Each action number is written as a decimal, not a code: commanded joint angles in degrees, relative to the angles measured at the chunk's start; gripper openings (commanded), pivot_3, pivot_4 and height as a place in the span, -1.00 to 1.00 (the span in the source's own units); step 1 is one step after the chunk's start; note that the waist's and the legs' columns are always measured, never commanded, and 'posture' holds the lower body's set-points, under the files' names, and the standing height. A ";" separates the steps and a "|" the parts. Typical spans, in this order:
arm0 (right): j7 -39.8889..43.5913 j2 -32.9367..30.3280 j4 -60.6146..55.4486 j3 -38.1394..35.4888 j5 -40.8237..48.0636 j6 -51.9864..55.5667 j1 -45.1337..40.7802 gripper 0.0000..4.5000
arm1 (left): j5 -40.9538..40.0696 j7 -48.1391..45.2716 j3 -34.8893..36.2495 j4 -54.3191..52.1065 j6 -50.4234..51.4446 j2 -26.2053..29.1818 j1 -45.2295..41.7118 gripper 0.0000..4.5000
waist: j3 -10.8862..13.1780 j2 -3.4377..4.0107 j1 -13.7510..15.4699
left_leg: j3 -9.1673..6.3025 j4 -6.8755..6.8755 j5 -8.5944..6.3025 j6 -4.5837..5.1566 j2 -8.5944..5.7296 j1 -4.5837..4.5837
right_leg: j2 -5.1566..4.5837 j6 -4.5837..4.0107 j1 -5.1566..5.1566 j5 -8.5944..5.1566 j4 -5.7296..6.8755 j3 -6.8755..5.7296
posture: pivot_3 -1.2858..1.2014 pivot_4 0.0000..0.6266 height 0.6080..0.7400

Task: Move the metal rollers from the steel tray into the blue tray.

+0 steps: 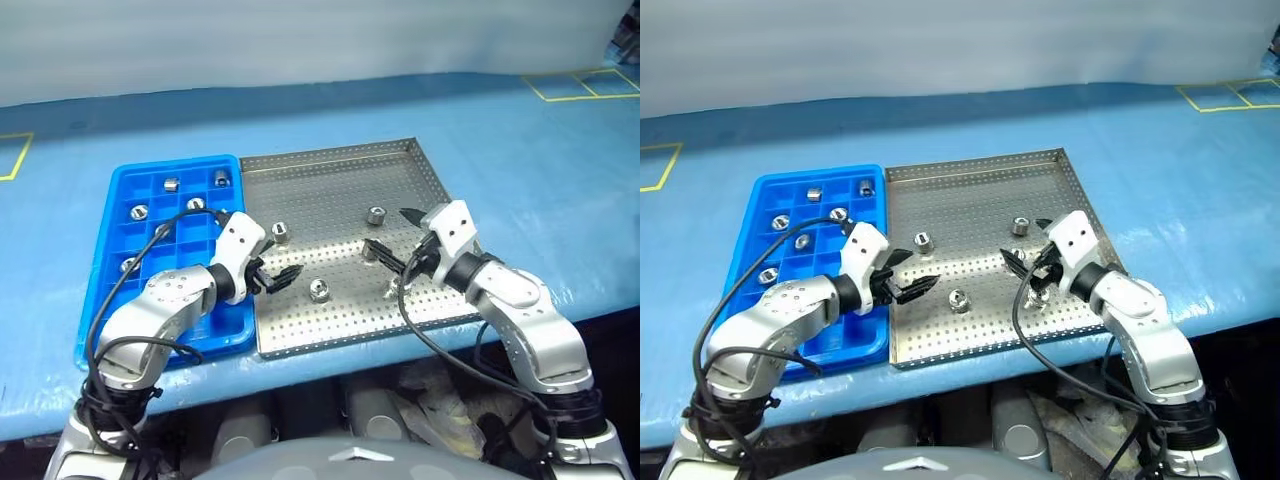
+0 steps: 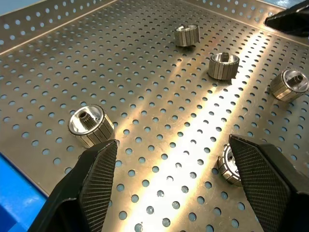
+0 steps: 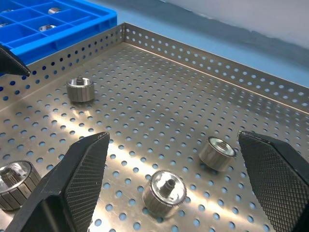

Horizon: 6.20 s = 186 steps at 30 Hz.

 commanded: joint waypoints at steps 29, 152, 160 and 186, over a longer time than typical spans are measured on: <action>6.34 -2.28 -8.63 3.27 4.50 2.93 3.70 1.00 | 10.73 -3.95 -15.82 11.86 -6.88 -0.58 -2.93 0.54 | -0.03 0.01 -5.78 | 0.04 0.02 0.02 0.11 -0.12 0.07 | 0.11 0.46 0.07 0.05 0.00 0.56 | -0.25 -0.52 1.00; 4.17 2.47 -1.75 5.25 -0.05 -4.48 -1.82 1.00 | 20.13 0.81 -11.33 36.78 -5.92 -7.61 -25.97 0.97 | 0.02 -0.04 -1.86 | -0.44 -0.03 0.03 0.23 -0.50 -0.09 | -0.61 0.47 0.11 0.01 0.00 -0.50 | -0.22 -0.52 1.00; 4.26 2.65 -1.58 5.34 -0.25 -4.38 -2.40 1.00 | 20.56 0.49 -10.83 36.91 -4.82 -8.19 -25.77 0.44 | 0.02 -0.03 -1.75 | -0.45 -0.03 0.03 0.23 -0.51 -0.09 | -0.63 0.49 0.10 0.03 0.02 -0.48 | -0.21 -0.52 1.00; 3.60 4.38 -1.79 6.62 -0.60 -4.81 -1.96 1.00 | 3.19 -5.11 8.35 11.84 -6.25 -7.54 -16.04 -0.24 | 0.01 0.00 -2.00 | -0.45 -0.03 0.08 0.14 -0.50 -0.11 | -1.00 0.49 0.06 0.03 0.04 -0.45 | -0.21 -0.52 1.00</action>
